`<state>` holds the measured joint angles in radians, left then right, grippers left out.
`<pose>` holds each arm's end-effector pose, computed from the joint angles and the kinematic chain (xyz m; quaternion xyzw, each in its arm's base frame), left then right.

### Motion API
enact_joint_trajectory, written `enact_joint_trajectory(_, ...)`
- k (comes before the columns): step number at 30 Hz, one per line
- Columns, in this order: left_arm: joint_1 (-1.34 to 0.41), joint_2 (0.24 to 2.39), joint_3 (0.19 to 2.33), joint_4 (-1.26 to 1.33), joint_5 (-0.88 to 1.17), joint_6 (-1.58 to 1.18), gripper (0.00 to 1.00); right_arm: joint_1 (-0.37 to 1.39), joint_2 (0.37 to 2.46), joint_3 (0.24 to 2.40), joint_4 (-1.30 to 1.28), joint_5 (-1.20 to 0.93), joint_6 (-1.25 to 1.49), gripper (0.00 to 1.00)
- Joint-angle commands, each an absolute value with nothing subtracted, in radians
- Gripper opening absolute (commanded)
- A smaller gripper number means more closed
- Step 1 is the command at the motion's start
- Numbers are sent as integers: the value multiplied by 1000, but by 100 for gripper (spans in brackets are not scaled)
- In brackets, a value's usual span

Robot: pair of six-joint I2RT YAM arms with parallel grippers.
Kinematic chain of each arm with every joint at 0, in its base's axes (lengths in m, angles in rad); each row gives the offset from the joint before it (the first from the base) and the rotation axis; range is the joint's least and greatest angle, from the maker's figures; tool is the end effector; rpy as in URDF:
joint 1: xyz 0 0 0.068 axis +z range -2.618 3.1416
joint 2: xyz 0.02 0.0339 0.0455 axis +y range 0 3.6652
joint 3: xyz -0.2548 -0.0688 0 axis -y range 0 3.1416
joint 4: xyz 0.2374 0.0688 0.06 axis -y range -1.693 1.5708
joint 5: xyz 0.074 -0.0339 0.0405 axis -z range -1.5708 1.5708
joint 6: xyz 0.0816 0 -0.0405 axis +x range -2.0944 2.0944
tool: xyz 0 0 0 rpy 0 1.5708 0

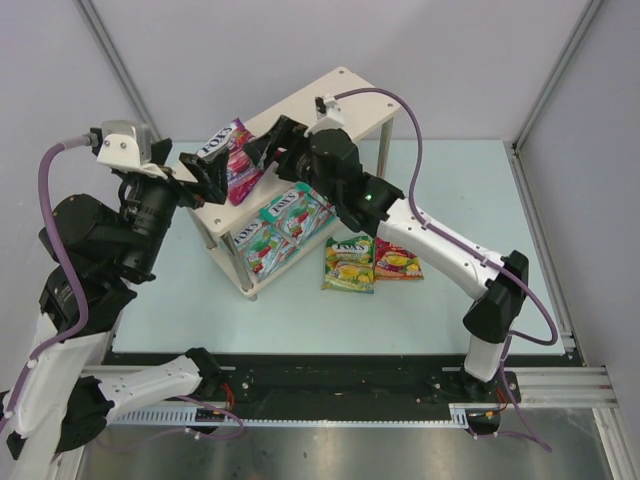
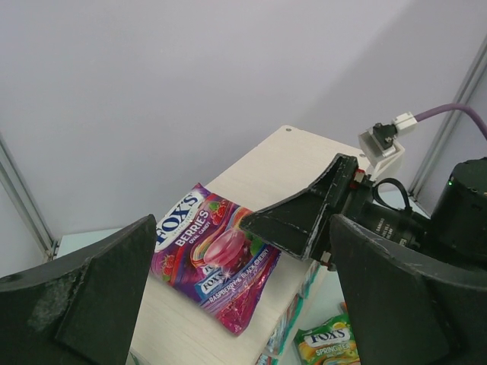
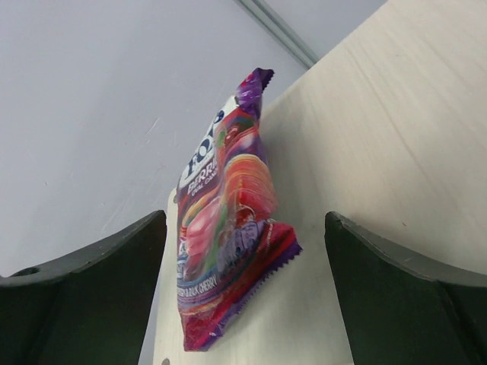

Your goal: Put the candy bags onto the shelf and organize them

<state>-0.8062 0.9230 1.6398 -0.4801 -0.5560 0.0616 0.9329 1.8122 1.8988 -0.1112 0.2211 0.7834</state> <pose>0.1315 -0.0749 0.5515 0.0545 0.6304 -0.1167 0.7655 0.2918 0.3635 0.4374 0.0237 0.7151 0.4735 0.5136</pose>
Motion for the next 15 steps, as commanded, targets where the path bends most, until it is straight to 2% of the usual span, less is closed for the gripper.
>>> enact_joint_trajectory(1,-802,922,1634,-456,-552,72,100,931,1718,1858,-143,267,736,89)
enact_joint_trajectory(10,-802,937,1623,-468,-542,71,100,914,1462,1587,-94,416,649,91)
enact_joint_trajectory(15,-802,942,1589,-471,-499,25,100,907,1289,1436,-165,543,583,91)
